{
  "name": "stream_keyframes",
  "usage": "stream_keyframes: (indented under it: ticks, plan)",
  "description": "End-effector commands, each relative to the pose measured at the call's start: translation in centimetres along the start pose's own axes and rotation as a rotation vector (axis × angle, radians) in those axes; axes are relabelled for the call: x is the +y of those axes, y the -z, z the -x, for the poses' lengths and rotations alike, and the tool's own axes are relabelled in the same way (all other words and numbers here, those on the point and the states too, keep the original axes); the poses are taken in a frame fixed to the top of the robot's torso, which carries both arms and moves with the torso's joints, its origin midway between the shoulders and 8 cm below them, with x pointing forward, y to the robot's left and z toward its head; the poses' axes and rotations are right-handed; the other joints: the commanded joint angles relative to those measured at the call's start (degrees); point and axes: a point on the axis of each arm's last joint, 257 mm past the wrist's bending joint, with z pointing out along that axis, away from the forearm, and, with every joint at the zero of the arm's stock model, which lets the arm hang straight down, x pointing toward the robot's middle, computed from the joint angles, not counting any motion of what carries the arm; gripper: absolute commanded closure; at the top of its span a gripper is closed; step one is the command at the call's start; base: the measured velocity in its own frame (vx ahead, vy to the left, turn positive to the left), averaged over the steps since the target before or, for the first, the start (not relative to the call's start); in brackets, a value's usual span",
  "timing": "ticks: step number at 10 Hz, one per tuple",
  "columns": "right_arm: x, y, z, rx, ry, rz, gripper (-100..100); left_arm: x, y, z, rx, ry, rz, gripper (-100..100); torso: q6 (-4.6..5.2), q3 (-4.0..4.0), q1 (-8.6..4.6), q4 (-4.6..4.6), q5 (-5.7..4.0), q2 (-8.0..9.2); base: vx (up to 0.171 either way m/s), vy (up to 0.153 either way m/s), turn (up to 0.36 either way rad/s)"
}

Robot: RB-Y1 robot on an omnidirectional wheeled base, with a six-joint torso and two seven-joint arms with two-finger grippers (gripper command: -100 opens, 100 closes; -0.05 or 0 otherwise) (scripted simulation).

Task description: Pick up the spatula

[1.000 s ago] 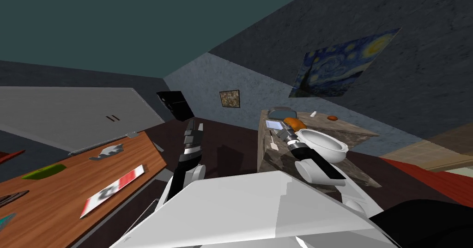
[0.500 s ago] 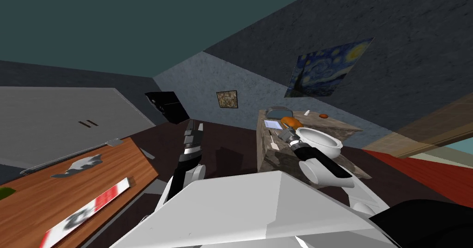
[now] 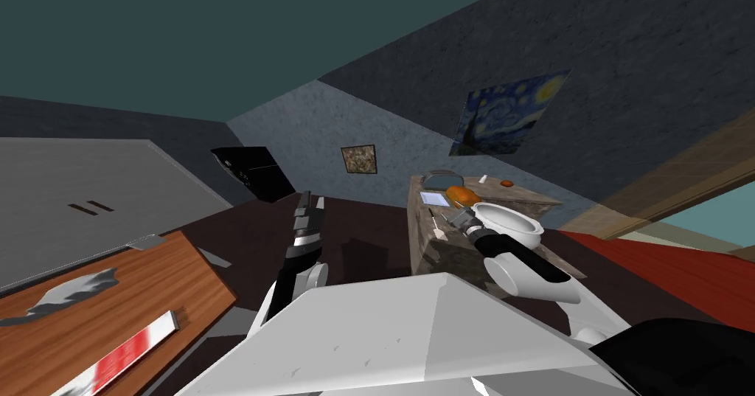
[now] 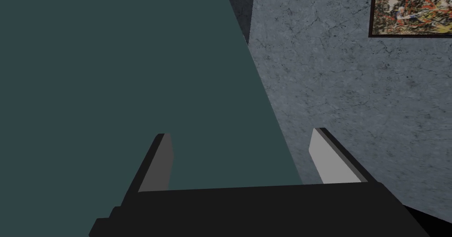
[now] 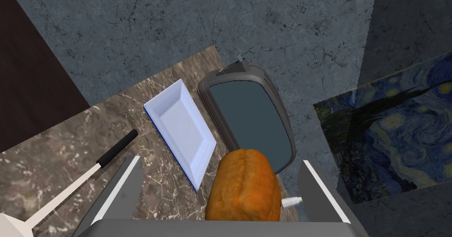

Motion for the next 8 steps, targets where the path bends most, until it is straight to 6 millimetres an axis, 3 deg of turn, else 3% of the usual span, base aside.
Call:
stream_keyframes:
  ticks: [1,8]
  plan:
    - [-0.8,0.3,1.0,-0.033,-0.033,-0.038,-100,0.0,0.0,0.0,0.000,0.000,0.000,0,0.00,0.00,0.00,0.00,0.00,0.00,0.074,0.053,-0.080]
    - [-2.7,1.7,4.7,-0.168,-0.199,-0.157,-100,0.0,0.0,0.0,0.000,0.000,0.000,0,-0.03,0.01,-0.09,0.00,-0.02,0.04,0.061,0.031,-0.092]
